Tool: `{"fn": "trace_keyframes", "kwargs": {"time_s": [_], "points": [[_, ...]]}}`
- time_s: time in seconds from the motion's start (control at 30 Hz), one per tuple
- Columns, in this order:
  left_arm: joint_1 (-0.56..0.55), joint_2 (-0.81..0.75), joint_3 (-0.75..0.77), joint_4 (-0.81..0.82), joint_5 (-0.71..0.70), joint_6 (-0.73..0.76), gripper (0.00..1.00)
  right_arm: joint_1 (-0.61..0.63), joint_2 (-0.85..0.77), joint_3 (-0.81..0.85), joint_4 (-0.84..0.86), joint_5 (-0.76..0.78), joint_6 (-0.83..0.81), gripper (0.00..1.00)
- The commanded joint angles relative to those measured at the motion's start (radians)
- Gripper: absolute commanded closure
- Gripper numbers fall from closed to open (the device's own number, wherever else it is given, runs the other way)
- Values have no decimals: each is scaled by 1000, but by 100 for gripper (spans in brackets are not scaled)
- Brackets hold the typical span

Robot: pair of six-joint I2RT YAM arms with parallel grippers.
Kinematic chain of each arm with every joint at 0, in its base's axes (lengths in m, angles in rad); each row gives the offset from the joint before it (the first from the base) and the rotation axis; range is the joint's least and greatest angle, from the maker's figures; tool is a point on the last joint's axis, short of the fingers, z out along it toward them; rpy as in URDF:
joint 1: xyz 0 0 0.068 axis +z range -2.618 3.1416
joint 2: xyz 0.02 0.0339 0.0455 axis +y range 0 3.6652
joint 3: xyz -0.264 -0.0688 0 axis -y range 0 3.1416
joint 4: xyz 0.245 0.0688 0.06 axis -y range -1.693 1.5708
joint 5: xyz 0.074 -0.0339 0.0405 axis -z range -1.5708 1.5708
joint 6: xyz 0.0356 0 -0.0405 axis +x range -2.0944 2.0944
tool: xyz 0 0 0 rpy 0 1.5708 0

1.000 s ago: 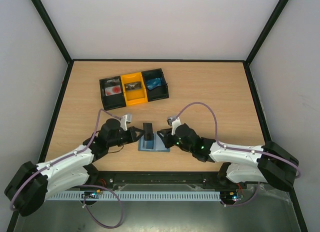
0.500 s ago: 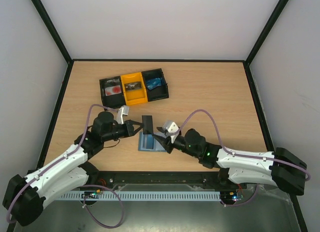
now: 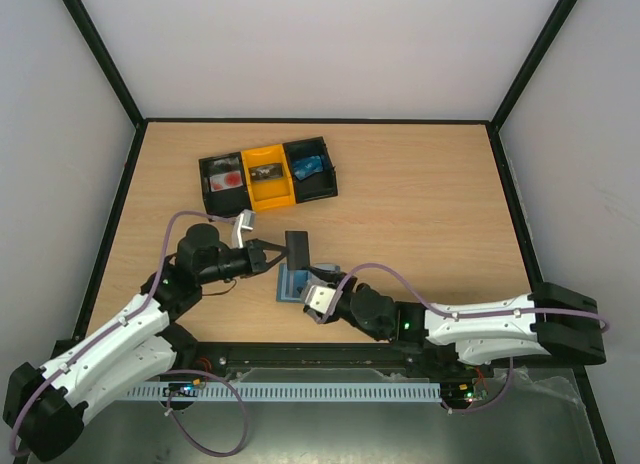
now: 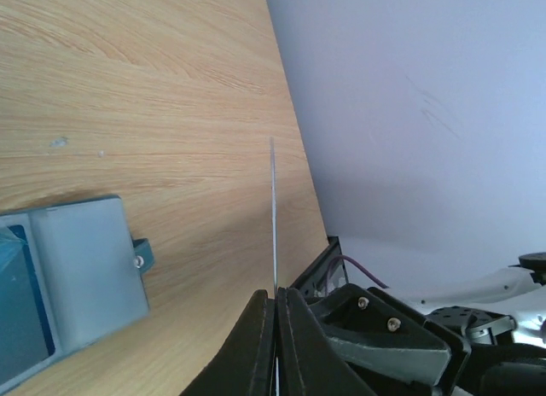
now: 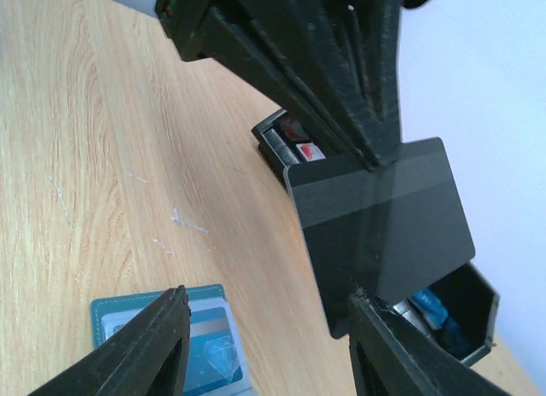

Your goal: Take the credit cards out of the card holder

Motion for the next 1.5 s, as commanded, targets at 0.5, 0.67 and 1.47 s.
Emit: {"fn": "trace_keyframes", "kwargs": {"time_s": [0.5, 0.67, 1.47], "points": [[8, -14, 2, -18, 156, -71, 97, 124, 96, -23, 326, 364, -353, 72], [9, -11, 6, -9, 179, -68, 97, 128, 110, -22, 326, 375, -357, 98], [8, -148, 74, -250, -166, 151, 0, 159, 6, 166, -259, 441, 659, 98]]}}
